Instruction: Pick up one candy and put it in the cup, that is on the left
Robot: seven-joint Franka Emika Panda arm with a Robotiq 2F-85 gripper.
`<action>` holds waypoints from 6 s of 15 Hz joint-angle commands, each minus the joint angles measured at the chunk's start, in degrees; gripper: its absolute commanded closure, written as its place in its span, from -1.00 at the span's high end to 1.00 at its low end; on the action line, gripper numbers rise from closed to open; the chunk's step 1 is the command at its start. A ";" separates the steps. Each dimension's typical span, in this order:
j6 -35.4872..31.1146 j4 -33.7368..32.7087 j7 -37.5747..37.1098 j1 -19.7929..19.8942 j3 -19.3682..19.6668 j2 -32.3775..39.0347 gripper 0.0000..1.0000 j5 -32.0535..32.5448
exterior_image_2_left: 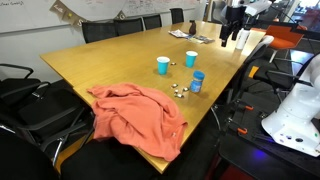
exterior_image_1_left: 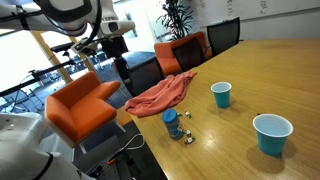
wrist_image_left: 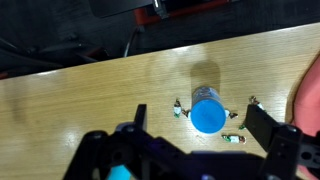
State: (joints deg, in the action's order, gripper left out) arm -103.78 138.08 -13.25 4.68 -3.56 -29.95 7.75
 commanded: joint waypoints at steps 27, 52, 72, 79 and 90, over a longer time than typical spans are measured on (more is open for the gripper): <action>-62.59 2.50 -24.06 -18.71 8.38 47.96 1.00 4.46; -61.67 -0.97 -22.84 -20.88 11.66 38.83 -0.88 -4.78; -51.82 -40.46 -27.33 -13.59 18.64 62.49 -0.88 -5.86; -42.80 -47.73 -24.81 -11.00 14.94 65.35 0.28 -6.25; -26.98 -26.06 -19.90 -10.50 13.00 37.49 1.00 0.88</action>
State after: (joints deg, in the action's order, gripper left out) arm -133.08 101.55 -34.07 -6.38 9.78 18.12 5.41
